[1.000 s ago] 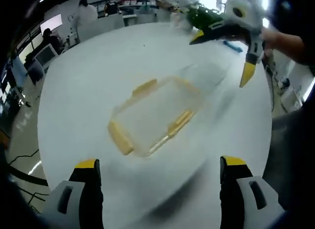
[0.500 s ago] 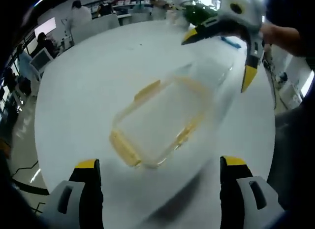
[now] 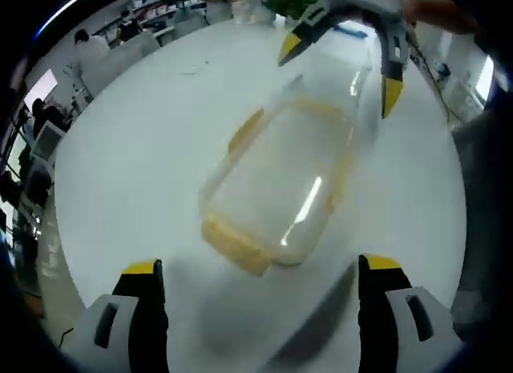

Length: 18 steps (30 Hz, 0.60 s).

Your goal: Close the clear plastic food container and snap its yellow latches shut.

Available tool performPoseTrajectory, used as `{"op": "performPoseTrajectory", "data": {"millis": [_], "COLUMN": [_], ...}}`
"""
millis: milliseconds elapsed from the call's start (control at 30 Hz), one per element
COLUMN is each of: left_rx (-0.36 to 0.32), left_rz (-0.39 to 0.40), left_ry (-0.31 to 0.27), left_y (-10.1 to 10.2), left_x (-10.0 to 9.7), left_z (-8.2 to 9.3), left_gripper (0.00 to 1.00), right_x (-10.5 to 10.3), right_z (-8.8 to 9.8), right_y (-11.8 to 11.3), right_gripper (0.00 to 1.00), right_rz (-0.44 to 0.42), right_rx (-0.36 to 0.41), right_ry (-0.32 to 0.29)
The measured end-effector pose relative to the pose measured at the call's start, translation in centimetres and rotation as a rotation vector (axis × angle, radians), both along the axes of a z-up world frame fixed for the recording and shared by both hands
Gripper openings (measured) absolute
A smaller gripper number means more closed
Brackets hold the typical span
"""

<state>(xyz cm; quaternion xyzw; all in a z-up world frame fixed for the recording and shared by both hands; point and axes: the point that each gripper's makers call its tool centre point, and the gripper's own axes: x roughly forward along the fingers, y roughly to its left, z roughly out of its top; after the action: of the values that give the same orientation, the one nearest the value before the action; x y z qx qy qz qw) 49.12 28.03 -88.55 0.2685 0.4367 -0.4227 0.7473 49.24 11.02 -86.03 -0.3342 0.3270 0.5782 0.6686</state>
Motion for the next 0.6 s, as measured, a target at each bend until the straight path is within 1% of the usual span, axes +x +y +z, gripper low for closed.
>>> {"op": "performPoseTrajectory", "data": {"millis": [33,67,100,133,167,233,300,333,367,433,467,533,567,600], "left_rx": [-0.019,-0.055,-0.058,-0.055,-0.057,-0.042,-0.027,-0.027,-0.036,-0.046,-0.043,-0.037,-0.035,-0.019], "left_rz": [-0.013,-0.052,-0.076,-0.102,-0.099,-0.138,-0.197,-0.211,-0.251,-0.298,-0.321,-0.335,-0.373,-0.369], "left_ry": [0.014,0.019,0.019,0.029,0.031,0.042,0.039,0.047,0.057,0.071,0.081,0.091,0.061,0.064], "left_y": [-0.1,-0.6,-0.6,-0.3,-0.1,0.3,0.4,0.3,0.0,-0.4,-0.4,-0.3,-0.4,-0.1], "left_x": [0.0,0.1,0.1,0.2,0.4,0.6,0.7,0.6,0.3,0.0,-0.2,-0.1,0.4,0.5], "left_z": [0.1,0.5,0.6,0.6,0.6,0.3,0.2,0.2,0.2,0.3,0.3,0.1,0.2,0.1], "left_gripper": [0.99,0.99,0.99,0.97,0.94,0.90,0.87,0.86,0.84,0.78,0.73,0.68,0.66,0.63], "right_x": [0.1,0.1,0.2,0.2,0.2,0.2,0.2,0.2,0.2,0.3,0.3,0.5,0.5,0.5], "right_z": [-0.1,-0.1,-0.1,-0.2,-0.3,-0.6,-0.7,-0.8,-0.9,-1.2,-1.4,-1.7,-1.8,-2.1], "right_y": [0.1,0.2,0.4,0.5,0.5,0.2,0.1,0.0,0.0,-0.2,-0.3,-0.3,-0.4,-0.4], "right_gripper": [0.81,0.79,0.78,0.76,0.75,0.70,0.62,0.59,0.57,0.55,0.55,0.53,0.51,0.50], "right_rz": [0.000,0.001,0.006,0.017,0.028,0.050,0.062,0.069,0.078,0.078,0.083,0.104,0.111,0.121], "right_rx": [-0.001,0.003,0.006,0.002,-0.005,-0.020,-0.028,-0.036,-0.047,-0.067,-0.083,-0.107,-0.114,-0.130], "right_ry": [0.006,0.011,0.014,0.020,0.022,0.035,0.036,0.035,0.040,0.046,0.047,0.031,0.033,0.031]}}
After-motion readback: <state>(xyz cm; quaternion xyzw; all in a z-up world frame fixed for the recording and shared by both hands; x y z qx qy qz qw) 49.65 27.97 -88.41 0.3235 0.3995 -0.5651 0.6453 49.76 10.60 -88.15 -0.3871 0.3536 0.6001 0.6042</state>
